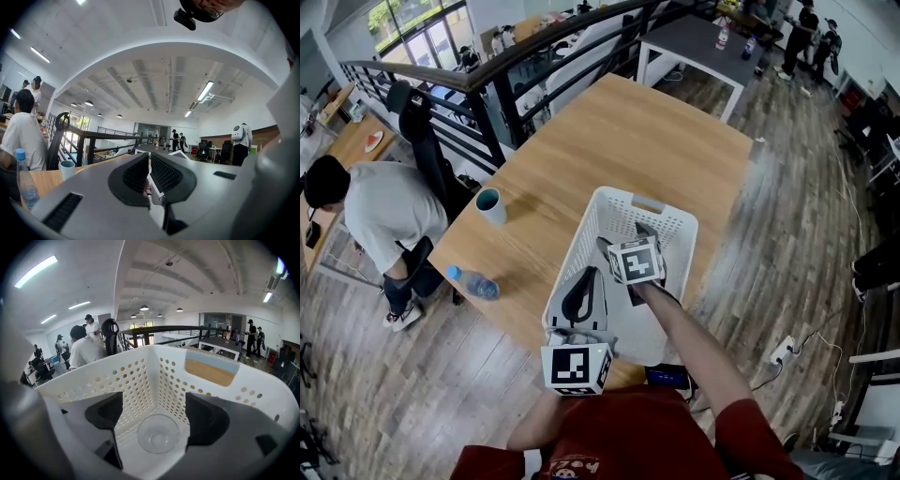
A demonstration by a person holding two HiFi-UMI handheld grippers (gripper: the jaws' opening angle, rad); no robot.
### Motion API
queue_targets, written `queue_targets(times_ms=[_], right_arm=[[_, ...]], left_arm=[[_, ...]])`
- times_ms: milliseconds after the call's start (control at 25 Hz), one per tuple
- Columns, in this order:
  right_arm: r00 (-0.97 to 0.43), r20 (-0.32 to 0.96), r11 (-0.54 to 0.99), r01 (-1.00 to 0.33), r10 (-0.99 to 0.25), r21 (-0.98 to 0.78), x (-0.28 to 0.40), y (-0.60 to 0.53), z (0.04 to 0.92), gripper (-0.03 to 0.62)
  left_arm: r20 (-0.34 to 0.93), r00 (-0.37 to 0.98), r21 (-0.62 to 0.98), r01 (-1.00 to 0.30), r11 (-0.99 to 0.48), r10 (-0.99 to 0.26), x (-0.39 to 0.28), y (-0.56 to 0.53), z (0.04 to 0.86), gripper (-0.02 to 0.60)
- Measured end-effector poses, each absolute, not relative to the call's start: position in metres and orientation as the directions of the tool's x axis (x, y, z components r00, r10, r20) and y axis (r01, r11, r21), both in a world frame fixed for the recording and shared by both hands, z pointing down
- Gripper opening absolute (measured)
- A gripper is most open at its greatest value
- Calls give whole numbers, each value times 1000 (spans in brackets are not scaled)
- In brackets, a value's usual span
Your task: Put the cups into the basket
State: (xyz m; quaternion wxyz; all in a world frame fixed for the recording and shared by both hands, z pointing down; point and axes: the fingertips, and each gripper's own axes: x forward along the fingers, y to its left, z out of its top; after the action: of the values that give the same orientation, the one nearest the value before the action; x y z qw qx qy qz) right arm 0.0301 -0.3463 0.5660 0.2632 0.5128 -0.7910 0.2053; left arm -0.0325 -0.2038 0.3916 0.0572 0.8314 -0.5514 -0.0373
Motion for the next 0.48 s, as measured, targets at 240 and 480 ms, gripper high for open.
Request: queue_targets(times_ms=[240, 480], right_arm=[[-344, 593, 395, -918, -728, -48, 26, -341, 549, 391], [-345, 540, 417, -909, -768, 14, 19, -332, 525, 391]], left_arm=[[-2, 387, 137, -913, -384, -922, -32, -203, 389, 21], [-8, 391, 127, -912, -389, -920, -32, -203, 385, 23]])
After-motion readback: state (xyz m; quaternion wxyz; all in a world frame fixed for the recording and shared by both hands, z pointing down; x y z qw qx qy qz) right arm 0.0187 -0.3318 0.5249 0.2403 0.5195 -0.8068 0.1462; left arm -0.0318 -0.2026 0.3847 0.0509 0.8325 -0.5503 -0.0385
